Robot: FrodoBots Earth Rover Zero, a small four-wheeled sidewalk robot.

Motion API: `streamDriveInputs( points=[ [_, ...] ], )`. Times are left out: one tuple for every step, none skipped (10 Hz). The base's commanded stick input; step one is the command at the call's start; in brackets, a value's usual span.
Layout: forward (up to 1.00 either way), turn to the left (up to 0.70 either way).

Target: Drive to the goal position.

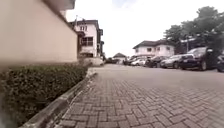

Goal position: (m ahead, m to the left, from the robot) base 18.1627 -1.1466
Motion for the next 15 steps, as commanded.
streamDriveInputs(
  points=[
    [0.70, 0.00],
    [0.70, 0.00],
    [0.70, 0.00],
    [0.70, 0.00],
    [0.70, 0.00],
    [0.70, 0.00],
    [0.70, 0.00],
    [0.70, 0.00],
    [0.70, 0.00],
    [0.70, 0.00],
    [0.70, 0.00],
    [0.70, 0.00],
    [0.70, 0.00],
    [0.70, 0.00],
    [0.70, 0.00]
  ],
)
